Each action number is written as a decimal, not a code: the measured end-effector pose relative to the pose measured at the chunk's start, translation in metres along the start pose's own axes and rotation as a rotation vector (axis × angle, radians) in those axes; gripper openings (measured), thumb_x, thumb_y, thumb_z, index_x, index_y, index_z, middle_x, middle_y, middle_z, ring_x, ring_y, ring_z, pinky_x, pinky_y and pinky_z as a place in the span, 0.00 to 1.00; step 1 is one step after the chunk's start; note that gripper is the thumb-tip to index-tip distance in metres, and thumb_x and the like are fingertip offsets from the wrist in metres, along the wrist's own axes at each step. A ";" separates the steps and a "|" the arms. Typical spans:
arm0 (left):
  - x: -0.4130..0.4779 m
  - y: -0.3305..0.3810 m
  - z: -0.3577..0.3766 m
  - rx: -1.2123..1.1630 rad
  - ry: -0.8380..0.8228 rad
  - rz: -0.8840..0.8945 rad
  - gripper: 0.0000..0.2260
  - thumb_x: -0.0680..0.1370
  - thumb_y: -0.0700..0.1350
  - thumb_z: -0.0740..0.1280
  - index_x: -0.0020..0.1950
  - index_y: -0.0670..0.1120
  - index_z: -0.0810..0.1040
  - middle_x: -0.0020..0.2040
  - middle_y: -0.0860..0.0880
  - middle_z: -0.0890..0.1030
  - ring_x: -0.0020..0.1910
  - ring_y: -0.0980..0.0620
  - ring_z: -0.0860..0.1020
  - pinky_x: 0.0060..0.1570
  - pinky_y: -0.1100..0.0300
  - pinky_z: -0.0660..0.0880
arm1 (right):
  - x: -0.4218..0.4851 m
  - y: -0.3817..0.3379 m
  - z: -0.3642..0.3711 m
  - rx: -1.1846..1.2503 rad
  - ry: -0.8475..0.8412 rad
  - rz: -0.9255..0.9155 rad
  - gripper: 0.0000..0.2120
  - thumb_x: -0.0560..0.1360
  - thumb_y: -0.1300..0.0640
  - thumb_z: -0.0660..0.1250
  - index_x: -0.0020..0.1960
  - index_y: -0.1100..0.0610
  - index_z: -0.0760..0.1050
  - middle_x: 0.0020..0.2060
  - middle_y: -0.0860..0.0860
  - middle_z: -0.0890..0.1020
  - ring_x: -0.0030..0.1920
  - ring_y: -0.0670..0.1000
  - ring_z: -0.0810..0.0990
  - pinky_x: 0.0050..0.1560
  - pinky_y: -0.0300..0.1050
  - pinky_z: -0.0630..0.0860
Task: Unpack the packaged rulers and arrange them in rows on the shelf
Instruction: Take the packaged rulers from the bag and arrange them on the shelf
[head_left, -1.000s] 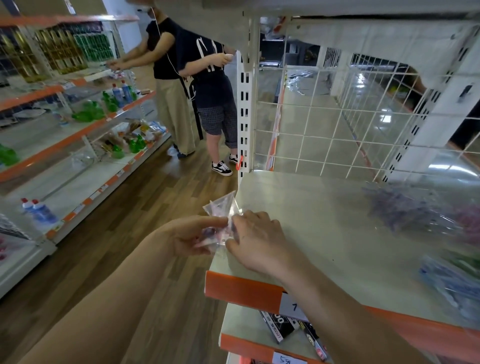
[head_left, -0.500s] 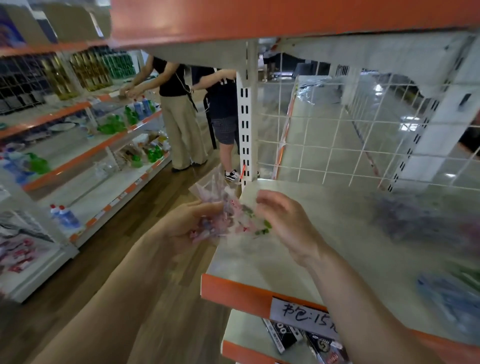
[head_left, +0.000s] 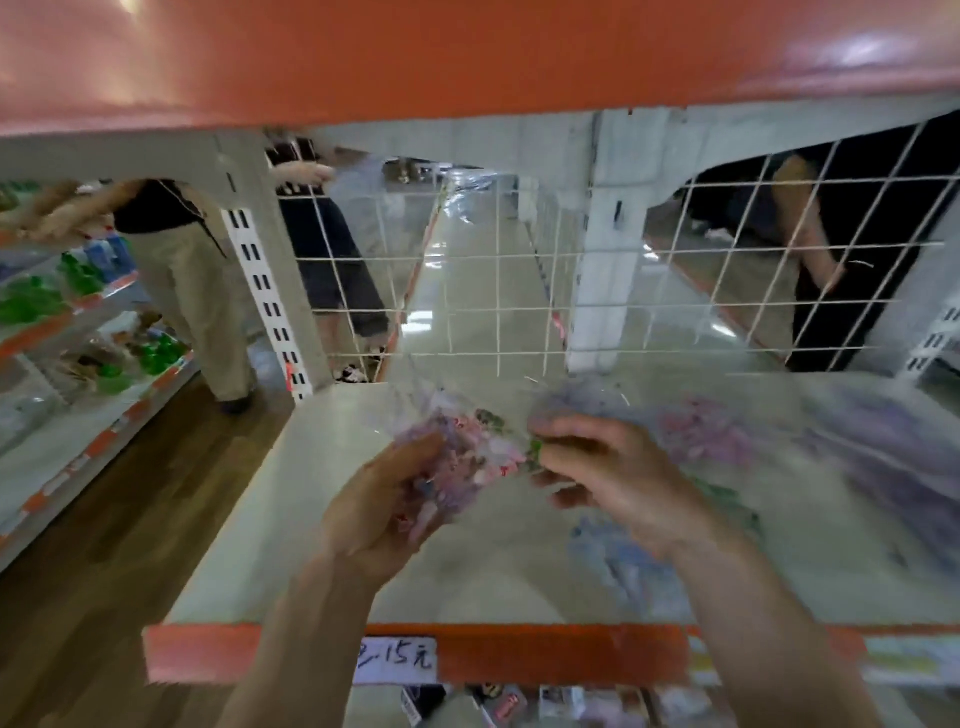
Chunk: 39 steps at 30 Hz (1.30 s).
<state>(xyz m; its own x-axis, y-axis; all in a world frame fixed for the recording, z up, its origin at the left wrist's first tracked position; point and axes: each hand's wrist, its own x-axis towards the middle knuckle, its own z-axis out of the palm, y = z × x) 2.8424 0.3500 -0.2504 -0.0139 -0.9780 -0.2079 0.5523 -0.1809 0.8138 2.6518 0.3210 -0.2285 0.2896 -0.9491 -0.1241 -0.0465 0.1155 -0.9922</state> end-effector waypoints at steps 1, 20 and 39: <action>0.001 -0.004 0.008 0.007 -0.004 -0.002 0.10 0.72 0.40 0.64 0.40 0.42 0.86 0.43 0.42 0.84 0.37 0.48 0.84 0.33 0.57 0.81 | -0.003 -0.001 -0.012 -0.047 0.045 -0.025 0.09 0.76 0.68 0.64 0.52 0.57 0.79 0.38 0.52 0.82 0.33 0.43 0.82 0.32 0.36 0.77; 0.008 -0.034 0.055 0.051 0.148 -0.017 0.18 0.79 0.40 0.62 0.32 0.46 0.85 0.38 0.47 0.85 0.32 0.52 0.83 0.28 0.60 0.80 | -0.043 0.028 -0.149 -0.798 0.319 0.047 0.10 0.76 0.60 0.64 0.41 0.47 0.80 0.37 0.43 0.81 0.38 0.43 0.78 0.40 0.39 0.73; -0.016 -0.014 0.036 0.014 0.150 0.017 0.11 0.77 0.40 0.62 0.46 0.43 0.84 0.47 0.44 0.85 0.37 0.49 0.84 0.32 0.58 0.80 | -0.067 0.027 -0.039 -1.261 -0.070 -0.076 0.18 0.79 0.51 0.59 0.69 0.47 0.67 0.61 0.50 0.68 0.62 0.53 0.66 0.59 0.49 0.70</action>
<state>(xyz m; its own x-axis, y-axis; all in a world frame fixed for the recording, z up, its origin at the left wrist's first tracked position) 2.8047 0.3647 -0.2385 0.1205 -0.9547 -0.2719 0.5393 -0.1670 0.8254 2.5940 0.3768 -0.2466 0.3791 -0.9192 -0.1060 -0.8931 -0.3335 -0.3019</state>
